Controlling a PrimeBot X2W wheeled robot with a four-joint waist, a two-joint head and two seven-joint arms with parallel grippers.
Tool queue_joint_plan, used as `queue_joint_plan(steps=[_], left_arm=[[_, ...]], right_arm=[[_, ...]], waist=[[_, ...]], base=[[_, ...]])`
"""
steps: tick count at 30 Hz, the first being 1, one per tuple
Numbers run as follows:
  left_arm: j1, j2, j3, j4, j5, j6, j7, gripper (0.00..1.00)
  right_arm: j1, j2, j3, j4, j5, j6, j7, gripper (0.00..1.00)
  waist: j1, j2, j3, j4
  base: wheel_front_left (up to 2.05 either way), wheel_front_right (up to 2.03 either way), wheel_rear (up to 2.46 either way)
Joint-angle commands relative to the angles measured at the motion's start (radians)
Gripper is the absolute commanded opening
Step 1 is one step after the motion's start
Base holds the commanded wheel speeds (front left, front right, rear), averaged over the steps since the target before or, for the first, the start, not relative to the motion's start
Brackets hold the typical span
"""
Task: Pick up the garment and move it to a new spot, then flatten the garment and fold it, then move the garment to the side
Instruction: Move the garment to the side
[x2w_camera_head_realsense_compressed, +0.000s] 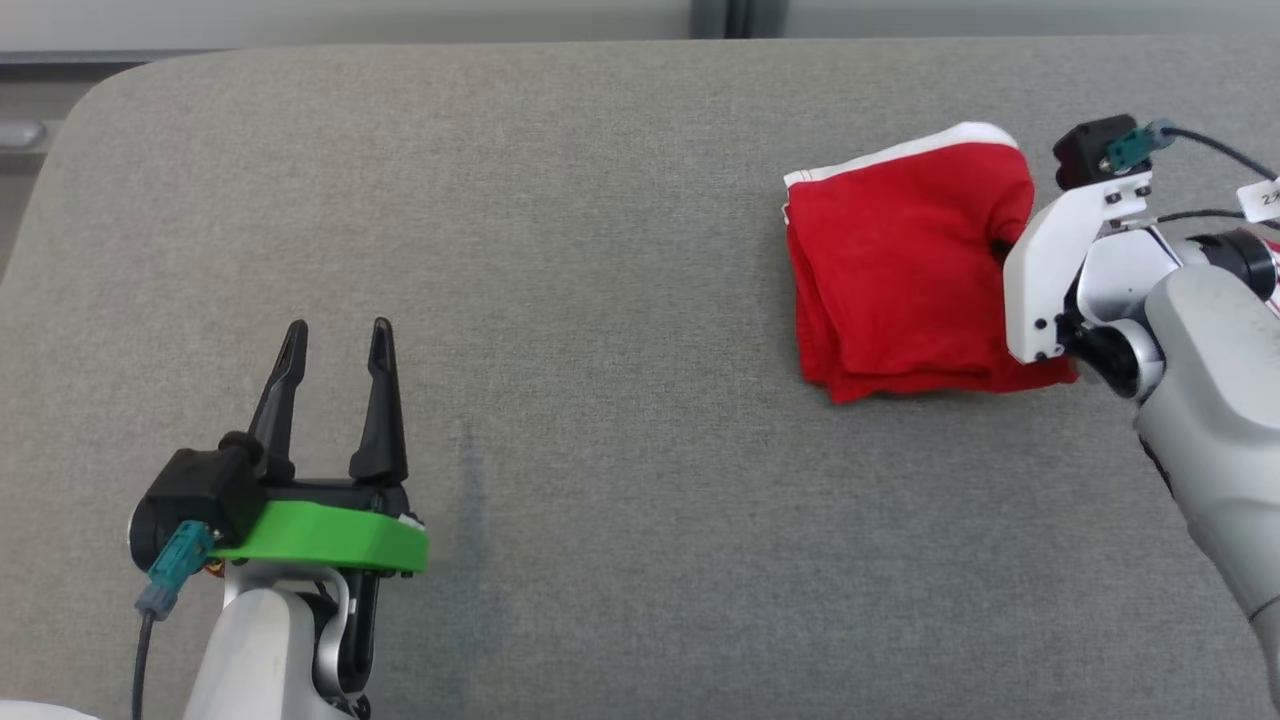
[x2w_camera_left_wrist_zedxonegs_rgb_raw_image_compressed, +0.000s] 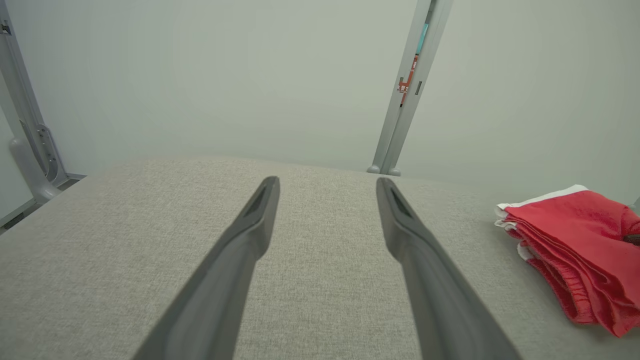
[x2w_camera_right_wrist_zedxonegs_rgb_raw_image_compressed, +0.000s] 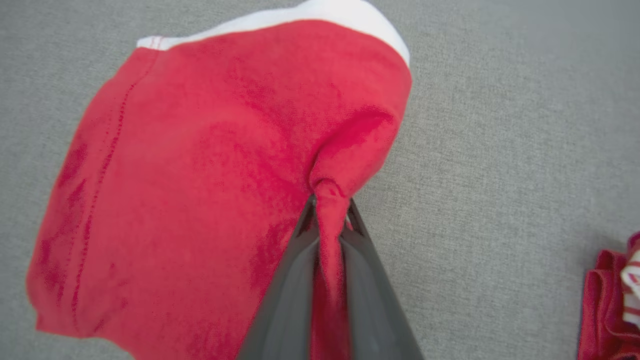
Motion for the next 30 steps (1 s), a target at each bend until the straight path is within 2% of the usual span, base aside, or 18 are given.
queue_joint_plan(steps=[1, 7, 12, 16, 22, 30], left_arm=[[0.015, 0.004, 0.008, -0.003, 0.012, -0.002, -0.002, 1.00], [0.027, 0.007, 0.030, -0.018, 0.016, -0.002, -0.002, 1.00], [0.016, 0.014, 0.025, -0.026, 0.021, -0.002, -0.002, 1.00], [-0.004, 0.023, 0.013, -0.028, 0.024, -0.002, -0.002, 1.00], [-0.046, 0.037, -0.017, -0.034, 0.018, -0.002, -0.002, 1.00], [-0.094, 0.058, -0.050, -0.041, 0.009, -0.002, -0.002, 1.00]], right_arm=[[-0.014, -0.028, 0.017, -0.014, 0.010, -0.002, 0.005, 0.00], [-0.054, -0.144, 0.050, -0.086, 0.060, -0.002, 0.068, 0.00], [-0.023, -0.232, 0.024, -0.155, 0.100, -0.002, 0.132, 0.00], [0.004, -0.303, 0.021, -0.216, 0.068, -0.002, 0.140, 0.00], [0.023, -0.389, 0.013, -0.215, -0.024, -0.002, 0.062, 0.00], [-0.002, -0.428, -0.020, -0.109, -0.156, -0.002, -0.084, 0.00]], waist=[[-0.0001, 0.0000, -0.027, -0.051], [-0.0001, 0.0000, -0.021, -0.129], [-0.0001, 0.0000, 0.005, -0.191], [-0.0001, 0.0000, 0.035, -0.228], [-0.0001, 0.0000, 0.097, -0.246], [-0.0001, 0.0000, 0.185, -0.215]], base=[[0.00, 0.00, 0.00], [0.00, 0.00, 0.00], [0.00, 0.00, 0.00], [0.00, 0.00, 0.00], [0.00, 0.00, 0.00], [0.00, 0.00, 0.00]])
